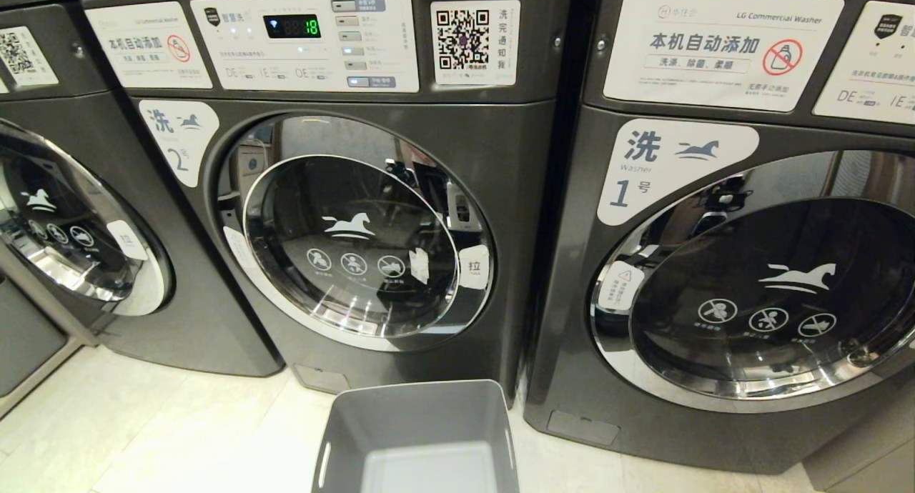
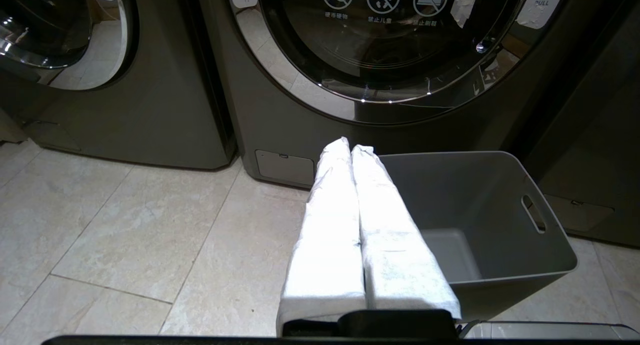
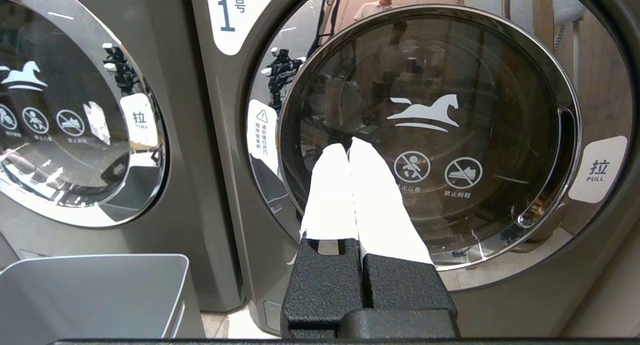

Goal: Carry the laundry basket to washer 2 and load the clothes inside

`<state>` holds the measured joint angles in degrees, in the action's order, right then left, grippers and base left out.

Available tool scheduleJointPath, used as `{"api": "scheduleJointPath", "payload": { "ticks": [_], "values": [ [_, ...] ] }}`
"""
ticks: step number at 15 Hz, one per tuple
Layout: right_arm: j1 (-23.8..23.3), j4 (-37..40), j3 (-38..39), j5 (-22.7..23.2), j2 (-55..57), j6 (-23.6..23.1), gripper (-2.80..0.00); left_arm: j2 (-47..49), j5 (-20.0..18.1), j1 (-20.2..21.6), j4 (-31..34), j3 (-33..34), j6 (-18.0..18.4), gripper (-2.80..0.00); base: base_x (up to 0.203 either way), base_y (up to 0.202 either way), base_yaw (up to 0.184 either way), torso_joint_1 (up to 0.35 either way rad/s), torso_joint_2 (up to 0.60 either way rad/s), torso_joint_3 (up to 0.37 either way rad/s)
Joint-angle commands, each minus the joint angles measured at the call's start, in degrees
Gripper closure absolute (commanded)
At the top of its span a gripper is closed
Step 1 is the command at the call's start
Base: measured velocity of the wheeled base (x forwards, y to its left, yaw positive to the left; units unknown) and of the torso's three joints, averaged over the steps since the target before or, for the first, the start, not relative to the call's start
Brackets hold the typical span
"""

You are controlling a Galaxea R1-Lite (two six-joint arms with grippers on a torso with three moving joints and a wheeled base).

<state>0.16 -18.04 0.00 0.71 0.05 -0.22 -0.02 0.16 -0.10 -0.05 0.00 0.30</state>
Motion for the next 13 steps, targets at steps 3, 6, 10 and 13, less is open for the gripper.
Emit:
{"api": "scheduleJointPath", "payload": {
  "ticks": [3, 6, 10, 13],
  "values": [
    [0.02, -0.15, 2.29, -0.45, 0.04, 0.84, 0.00, -0.06, 0.02, 0.01, -0.04, 0.00, 0.05, 0.00, 0.000, 0.000, 0.000, 0.000, 0.00, 0.000],
    [0.04, -0.06, 2.29, -0.56, 0.13, 0.80, 0.00, -0.06, 0.02, 0.01, -0.04, 0.00, 0.05, 0.00, 0.000, 0.000, 0.000, 0.000, 0.00, 0.000],
    [0.11, 0.02, 2.29, -0.62, 0.13, 0.75, 0.00, -0.06, 0.02, 0.07, -0.04, 0.00, 0.05, 0.00, 0.000, 0.000, 0.000, 0.000, 0.00, 0.000],
    [0.11, -0.15, 2.29, -0.62, 0.04, 0.94, 0.00, -0.06, -0.07, 0.01, -0.04, 0.00, 0.05, 0.00, 0.000, 0.000, 0.000, 0.000, 0.00, 0.000]
  ]
}}
